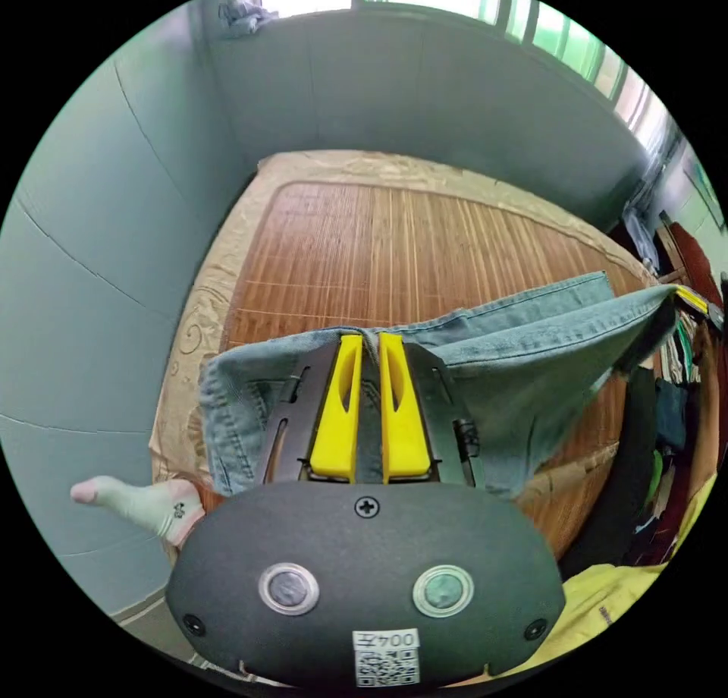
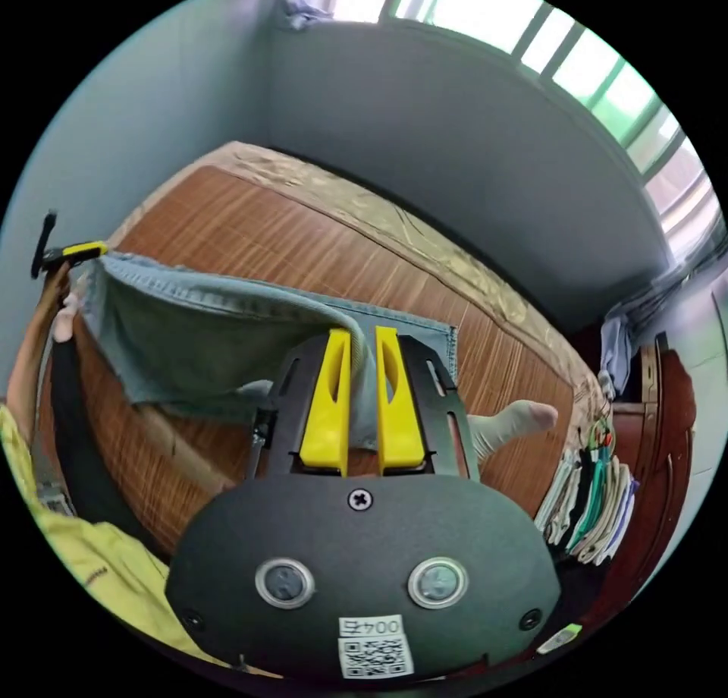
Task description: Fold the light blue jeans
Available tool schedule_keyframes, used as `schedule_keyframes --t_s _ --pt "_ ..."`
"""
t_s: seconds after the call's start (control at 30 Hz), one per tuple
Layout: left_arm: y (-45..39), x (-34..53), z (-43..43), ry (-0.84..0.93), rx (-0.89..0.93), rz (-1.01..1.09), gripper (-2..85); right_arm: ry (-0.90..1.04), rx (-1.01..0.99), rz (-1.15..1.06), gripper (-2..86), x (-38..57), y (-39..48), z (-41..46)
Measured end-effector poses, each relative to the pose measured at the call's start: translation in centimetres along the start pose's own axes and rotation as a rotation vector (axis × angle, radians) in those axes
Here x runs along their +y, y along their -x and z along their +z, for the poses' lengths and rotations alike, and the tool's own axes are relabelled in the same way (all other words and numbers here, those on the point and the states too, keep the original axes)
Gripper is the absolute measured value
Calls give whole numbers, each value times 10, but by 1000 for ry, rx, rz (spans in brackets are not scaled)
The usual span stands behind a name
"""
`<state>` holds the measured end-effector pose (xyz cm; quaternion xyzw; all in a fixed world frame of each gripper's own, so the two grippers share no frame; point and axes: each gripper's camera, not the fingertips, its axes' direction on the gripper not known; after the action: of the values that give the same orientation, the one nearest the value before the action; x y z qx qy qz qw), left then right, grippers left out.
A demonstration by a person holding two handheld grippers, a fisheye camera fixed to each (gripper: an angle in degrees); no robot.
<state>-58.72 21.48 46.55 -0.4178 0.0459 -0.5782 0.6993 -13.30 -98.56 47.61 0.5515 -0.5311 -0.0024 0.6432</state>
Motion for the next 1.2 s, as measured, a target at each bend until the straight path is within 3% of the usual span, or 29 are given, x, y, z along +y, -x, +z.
schedule_keyframes --t_s 0.1,0.2,0.3,0.47,0.6,0.67,0.87,1.2 --pt "4 -28 50 65 13 -68 60 74 10 136 86 -36 -27 76" --pt "-1 -29 47 -52 12 -78 71 48 66 263 96 -45 -43 106" --pt "-13 -5 33 -132 -6 -32 78 -49 -94 182 102 -34 -32 113" --pt "-34 113 45 -167 -3 -86 93 -52 -349 -61 109 10 35 153" --pt "-50 171 88 -108 -32 -145 91 16 -370 -92 109 28 61 196" --pt "-58 185 107 -103 -119 -151 80 120 -290 -110 108 35 72 228" --pt "-50 166 128 -30 -130 -155 52 55 -191 -71 81 43 75 235" --pt "15 114 144 47 -313 -59 15 98 -312 -55 64 32 114 239"
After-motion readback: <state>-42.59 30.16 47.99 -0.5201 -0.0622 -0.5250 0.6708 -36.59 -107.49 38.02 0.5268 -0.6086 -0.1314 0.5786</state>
